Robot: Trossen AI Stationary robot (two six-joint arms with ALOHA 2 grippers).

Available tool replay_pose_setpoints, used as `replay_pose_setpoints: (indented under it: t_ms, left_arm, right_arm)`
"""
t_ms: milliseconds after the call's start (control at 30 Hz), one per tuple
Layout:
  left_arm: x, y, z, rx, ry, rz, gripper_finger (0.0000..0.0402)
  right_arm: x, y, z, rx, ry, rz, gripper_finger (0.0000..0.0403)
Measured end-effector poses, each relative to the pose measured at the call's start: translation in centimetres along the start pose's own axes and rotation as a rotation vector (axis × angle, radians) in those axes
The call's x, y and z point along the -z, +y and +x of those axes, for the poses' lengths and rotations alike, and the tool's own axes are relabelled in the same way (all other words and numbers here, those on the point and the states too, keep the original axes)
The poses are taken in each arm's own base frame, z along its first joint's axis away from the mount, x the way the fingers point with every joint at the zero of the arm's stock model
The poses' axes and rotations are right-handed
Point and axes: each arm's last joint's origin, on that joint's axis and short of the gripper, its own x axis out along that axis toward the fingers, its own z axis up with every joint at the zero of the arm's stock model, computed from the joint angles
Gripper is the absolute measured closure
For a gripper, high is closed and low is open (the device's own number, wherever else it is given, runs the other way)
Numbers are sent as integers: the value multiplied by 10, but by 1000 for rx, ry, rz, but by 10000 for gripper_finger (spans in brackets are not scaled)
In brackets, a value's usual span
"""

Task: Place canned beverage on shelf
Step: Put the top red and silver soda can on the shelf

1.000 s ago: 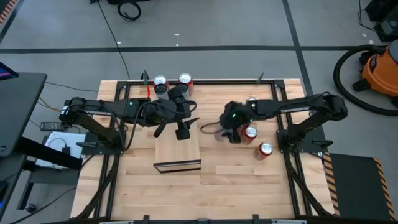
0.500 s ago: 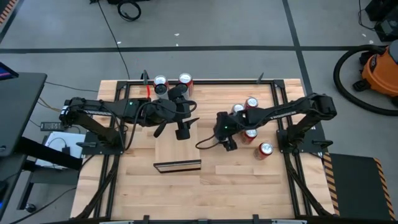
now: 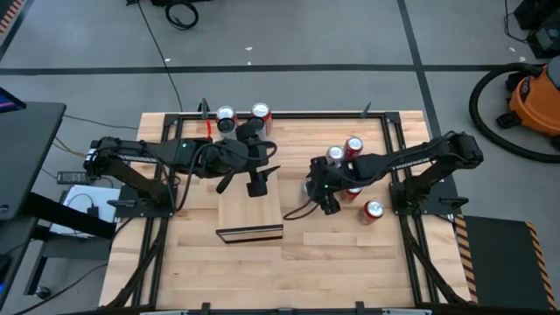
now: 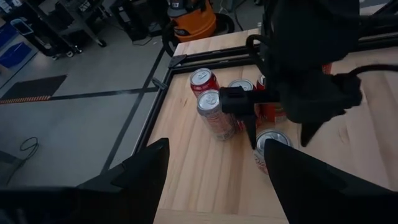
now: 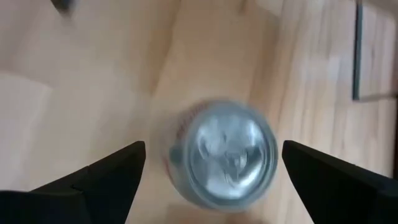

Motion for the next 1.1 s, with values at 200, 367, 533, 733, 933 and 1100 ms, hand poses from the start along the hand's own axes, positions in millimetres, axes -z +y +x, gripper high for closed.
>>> replay_pose_setpoints:
  t_ms: [200, 367, 533, 733, 933, 1100]
  left_arm:
    - [0, 0, 0, 1, 1, 0, 130]
    - [0, 0, 0, 1, 1, 0, 130]
    - [1, 0, 0, 1, 6, -2, 130]
    - [3, 0, 0, 3, 24, 2, 130]
    - [2, 0, 0, 3, 22, 1, 130]
    - [3, 0, 0, 4, 24, -6, 130]
  right_arm:
    - [14, -4, 3, 269, 164, -30, 14]
    - [16, -10, -1, 492, 231, -41, 22]
    - [15, -6, -6, 376, 172, 9, 32]
    - [13, -8, -23, 291, 48, 187, 38]
    - [6, -10, -26, 263, -159, 465, 39]
    - [8, -6, -8, 249, -269, 557, 39]
